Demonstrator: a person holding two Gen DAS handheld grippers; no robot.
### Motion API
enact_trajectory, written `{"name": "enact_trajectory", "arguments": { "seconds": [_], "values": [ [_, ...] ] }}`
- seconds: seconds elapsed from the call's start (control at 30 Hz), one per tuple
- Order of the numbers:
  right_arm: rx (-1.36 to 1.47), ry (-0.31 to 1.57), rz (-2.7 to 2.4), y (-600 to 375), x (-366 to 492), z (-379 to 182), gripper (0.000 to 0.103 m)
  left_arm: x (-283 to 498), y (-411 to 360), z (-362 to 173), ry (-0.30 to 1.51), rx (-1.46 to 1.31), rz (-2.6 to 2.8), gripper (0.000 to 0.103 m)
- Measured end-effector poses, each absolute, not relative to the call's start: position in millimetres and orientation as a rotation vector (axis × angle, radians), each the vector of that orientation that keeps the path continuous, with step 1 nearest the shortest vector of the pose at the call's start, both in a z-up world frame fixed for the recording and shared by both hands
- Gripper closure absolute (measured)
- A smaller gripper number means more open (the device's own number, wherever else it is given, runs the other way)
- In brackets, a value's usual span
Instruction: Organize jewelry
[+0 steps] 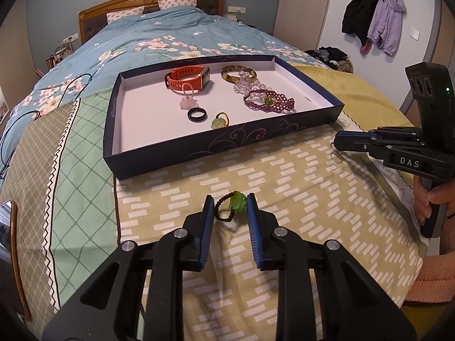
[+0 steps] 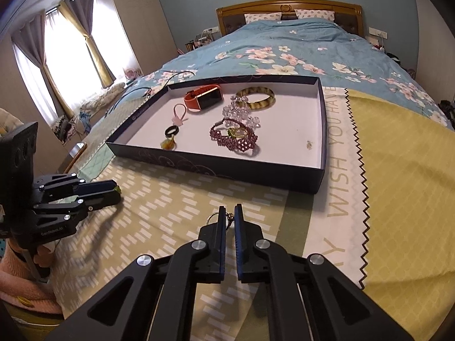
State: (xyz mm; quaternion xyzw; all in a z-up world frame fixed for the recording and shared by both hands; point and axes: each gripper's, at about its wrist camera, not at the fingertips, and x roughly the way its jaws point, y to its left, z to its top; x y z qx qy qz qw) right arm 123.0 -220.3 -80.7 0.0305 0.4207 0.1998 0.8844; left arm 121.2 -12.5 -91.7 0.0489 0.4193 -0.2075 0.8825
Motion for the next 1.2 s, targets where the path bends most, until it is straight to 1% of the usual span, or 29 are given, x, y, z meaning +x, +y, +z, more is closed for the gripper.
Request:
{"name": "enact_trajectory", "arguments": {
  "seconds": [1.2],
  "values": [
    [0.159, 0.763, 0.499, -213.3, 124.9, -50.7, 0.099, 116.3, -21.1, -47.1, 0.727, 0.071, -0.444, 0.08]
  ]
}}
